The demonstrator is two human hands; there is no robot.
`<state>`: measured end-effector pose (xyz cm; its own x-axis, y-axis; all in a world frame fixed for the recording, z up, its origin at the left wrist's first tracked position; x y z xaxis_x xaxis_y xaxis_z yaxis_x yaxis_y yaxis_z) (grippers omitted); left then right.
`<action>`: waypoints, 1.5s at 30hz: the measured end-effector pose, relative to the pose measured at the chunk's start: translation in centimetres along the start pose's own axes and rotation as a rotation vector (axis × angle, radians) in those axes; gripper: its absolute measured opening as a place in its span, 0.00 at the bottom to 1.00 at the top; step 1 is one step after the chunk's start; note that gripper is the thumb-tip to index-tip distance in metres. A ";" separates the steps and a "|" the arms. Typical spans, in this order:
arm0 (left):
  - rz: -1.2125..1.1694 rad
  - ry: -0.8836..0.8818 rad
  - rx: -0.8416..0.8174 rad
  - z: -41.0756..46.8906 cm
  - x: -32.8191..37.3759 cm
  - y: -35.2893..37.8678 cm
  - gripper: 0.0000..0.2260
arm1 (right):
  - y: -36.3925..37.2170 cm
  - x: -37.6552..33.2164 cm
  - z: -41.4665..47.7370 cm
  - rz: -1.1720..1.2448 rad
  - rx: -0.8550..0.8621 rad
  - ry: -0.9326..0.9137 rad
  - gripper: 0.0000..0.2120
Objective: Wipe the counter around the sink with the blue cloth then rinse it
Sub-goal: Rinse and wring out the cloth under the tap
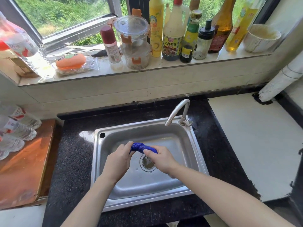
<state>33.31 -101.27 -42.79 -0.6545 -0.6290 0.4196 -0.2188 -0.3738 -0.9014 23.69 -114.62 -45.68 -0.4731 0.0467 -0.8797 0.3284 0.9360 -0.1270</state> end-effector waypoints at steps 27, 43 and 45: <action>-0.533 -0.253 0.074 0.0 -1.1 -0.8 0.14 | -1.9 -0.3 0.8 0.072 0.235 -0.049 0.14; -0.468 -0.176 0.091 -1.5 -1.7 -1.3 0.11 | -2.7 -1.9 0.3 -0.555 0.122 -0.173 0.14; -0.386 -0.141 0.085 -2.1 -2.1 -1.2 0.14 | -2.4 -3.0 -0.3 -0.957 0.068 -0.231 0.20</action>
<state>33.42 -98.09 -42.78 -0.4295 -0.5165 0.7408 -0.3641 -0.6516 -0.6654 24.04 -116.87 -42.60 -0.3951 -0.7960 -0.4586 -0.0602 0.5205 -0.8517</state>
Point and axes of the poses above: each hand's wrist, its own z-axis towards the middle knuckle, its own y-axis out of the palm, x = y × z, the point moved 9 cm from there along z, towards the middle knuckle, and after that the axes turned 2 degrees about x, right-handed, at the moved point
